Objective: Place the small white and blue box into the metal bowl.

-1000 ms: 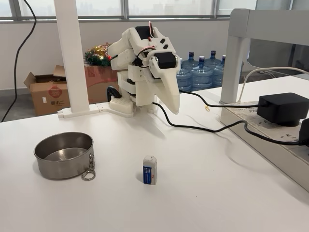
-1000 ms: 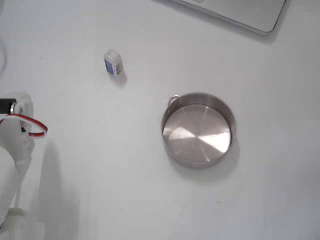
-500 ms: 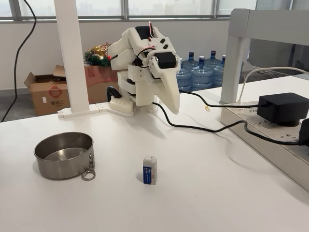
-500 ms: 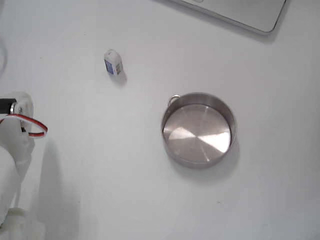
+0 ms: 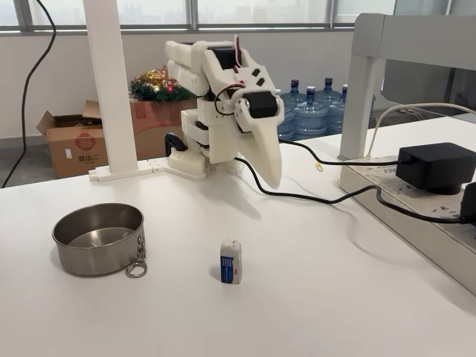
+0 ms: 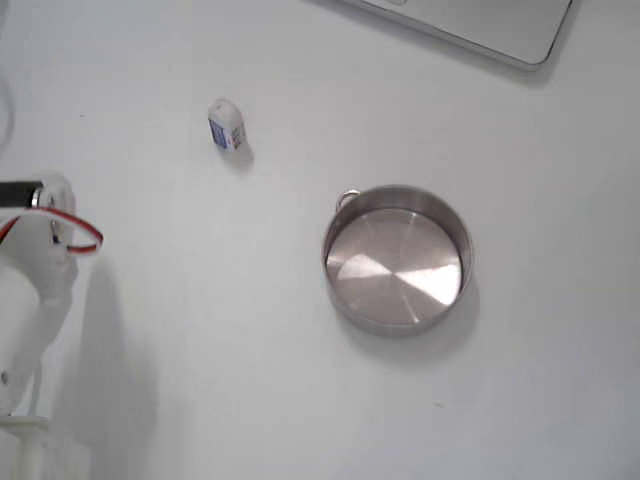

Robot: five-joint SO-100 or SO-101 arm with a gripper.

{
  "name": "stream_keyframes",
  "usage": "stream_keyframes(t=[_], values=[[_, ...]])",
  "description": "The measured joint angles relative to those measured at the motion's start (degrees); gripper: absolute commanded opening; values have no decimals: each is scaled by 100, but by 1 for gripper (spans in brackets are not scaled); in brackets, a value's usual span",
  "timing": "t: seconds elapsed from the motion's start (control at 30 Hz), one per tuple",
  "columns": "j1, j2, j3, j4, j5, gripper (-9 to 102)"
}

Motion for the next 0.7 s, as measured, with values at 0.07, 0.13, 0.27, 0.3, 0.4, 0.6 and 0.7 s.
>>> stream_keyframes(t=[0.07, 0.13, 0.27, 0.3, 0.4, 0.6, 0.7], values=[[387, -782, 0, -949, 9, -6], [510, -1362, -9, -2030, 70, -6], [835, -2637, -35, -4087, 79, -6], [835, -2883, -44, -4605, 70, -6], [905, -3577, -44, -5985, -26, -6], [1134, -4614, -53, -7321, 264, -6], [1406, -4781, -53, -7559, 1345, -6]])
